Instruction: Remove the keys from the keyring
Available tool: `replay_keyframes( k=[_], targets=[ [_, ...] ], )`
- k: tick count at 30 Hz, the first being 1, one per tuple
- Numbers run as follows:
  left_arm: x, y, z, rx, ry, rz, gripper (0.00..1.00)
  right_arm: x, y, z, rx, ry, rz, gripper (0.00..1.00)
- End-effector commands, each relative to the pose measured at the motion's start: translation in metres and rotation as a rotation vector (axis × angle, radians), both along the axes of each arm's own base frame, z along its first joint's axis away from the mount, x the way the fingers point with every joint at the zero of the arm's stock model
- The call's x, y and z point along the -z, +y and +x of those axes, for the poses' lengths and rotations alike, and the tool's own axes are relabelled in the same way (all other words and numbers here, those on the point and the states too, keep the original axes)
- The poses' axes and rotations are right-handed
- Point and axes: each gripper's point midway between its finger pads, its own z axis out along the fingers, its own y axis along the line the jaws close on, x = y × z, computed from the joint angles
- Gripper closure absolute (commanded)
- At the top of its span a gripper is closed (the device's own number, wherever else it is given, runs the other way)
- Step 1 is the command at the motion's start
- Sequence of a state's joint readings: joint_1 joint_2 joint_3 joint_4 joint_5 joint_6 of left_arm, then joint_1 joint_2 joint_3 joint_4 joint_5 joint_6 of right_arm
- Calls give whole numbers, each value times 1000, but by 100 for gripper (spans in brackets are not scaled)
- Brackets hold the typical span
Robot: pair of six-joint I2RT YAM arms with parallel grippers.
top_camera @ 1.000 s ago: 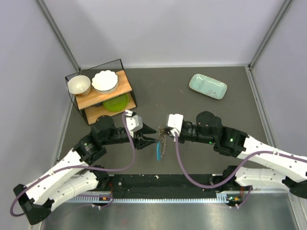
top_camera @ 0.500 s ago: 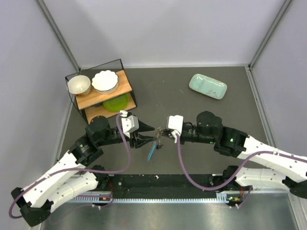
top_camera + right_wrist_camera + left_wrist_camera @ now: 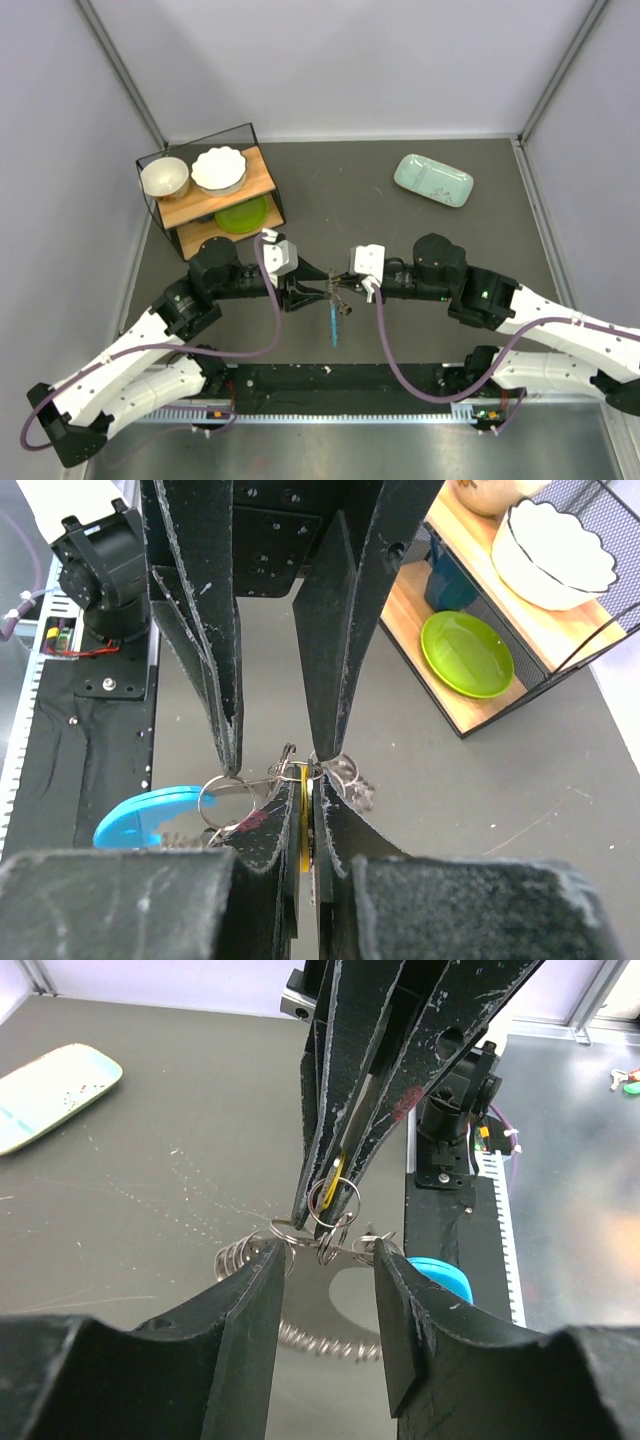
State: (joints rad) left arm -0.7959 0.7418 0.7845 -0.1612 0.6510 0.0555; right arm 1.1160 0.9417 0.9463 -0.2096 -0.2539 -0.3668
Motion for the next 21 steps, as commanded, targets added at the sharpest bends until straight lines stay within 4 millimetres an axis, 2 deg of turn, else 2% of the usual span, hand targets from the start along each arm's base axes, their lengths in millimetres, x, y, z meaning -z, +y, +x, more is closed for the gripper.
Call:
replay_keyframes(
  k=[1, 4, 21],
  targets=[
    [-26, -2, -5, 33, -58, -49, 54, -31, 2, -4, -29, -58, 103, 100],
    [-26, -2, -5, 36, -61, -52, 55, -31, 2, -4, -34, -59, 106, 100],
    [-22, -7, -16, 103, 5, -63, 72, -30, 3, -1, -10, -37, 114, 100]
  ],
)
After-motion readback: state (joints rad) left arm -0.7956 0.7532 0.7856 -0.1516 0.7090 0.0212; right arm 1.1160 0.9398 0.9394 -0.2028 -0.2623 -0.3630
